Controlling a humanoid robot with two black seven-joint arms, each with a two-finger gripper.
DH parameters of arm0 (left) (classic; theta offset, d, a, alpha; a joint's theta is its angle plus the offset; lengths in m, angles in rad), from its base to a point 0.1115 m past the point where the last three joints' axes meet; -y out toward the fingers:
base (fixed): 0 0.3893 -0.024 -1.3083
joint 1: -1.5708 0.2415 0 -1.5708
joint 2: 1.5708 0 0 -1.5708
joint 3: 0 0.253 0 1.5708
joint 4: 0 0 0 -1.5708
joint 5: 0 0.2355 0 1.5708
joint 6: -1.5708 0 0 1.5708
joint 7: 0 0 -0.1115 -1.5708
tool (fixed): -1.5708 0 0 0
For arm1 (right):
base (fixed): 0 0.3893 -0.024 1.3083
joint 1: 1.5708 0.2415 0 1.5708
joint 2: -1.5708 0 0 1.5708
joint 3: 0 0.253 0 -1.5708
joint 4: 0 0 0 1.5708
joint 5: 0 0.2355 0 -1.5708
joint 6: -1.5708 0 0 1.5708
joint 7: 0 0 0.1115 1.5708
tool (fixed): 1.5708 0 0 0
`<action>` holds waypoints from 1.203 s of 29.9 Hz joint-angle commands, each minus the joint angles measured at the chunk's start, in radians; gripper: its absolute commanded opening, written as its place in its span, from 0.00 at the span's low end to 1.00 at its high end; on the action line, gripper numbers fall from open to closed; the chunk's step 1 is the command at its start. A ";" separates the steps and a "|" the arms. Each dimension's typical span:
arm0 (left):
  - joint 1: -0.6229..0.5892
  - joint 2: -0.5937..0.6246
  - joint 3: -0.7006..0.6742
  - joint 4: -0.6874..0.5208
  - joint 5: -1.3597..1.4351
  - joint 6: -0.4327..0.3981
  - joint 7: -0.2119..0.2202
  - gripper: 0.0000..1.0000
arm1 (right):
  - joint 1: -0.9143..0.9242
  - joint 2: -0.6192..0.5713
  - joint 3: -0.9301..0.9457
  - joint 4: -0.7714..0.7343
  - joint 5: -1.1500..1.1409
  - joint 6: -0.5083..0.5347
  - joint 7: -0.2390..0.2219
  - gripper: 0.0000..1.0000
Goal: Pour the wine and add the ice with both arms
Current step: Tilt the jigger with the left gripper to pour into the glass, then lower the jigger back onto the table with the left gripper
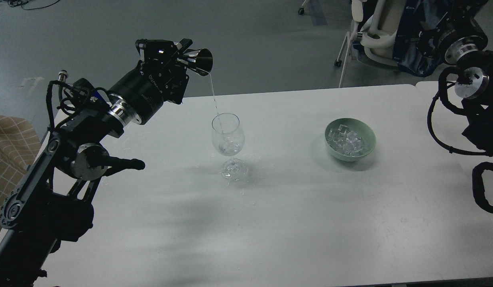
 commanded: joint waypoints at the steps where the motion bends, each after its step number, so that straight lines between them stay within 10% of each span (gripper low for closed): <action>1: -0.003 0.002 0.000 0.000 0.025 -0.003 0.001 0.15 | 0.000 0.000 0.000 -0.001 0.000 0.000 0.000 1.00; 24: -0.006 0.000 -0.009 -0.055 0.193 -0.037 0.055 0.15 | 0.000 -0.002 -0.002 0.001 0.000 0.000 0.000 1.00; 36: 0.109 -0.066 -0.167 0.000 -0.218 -0.042 -0.015 0.15 | -0.017 -0.015 -0.005 -0.006 0.000 -0.006 0.000 1.00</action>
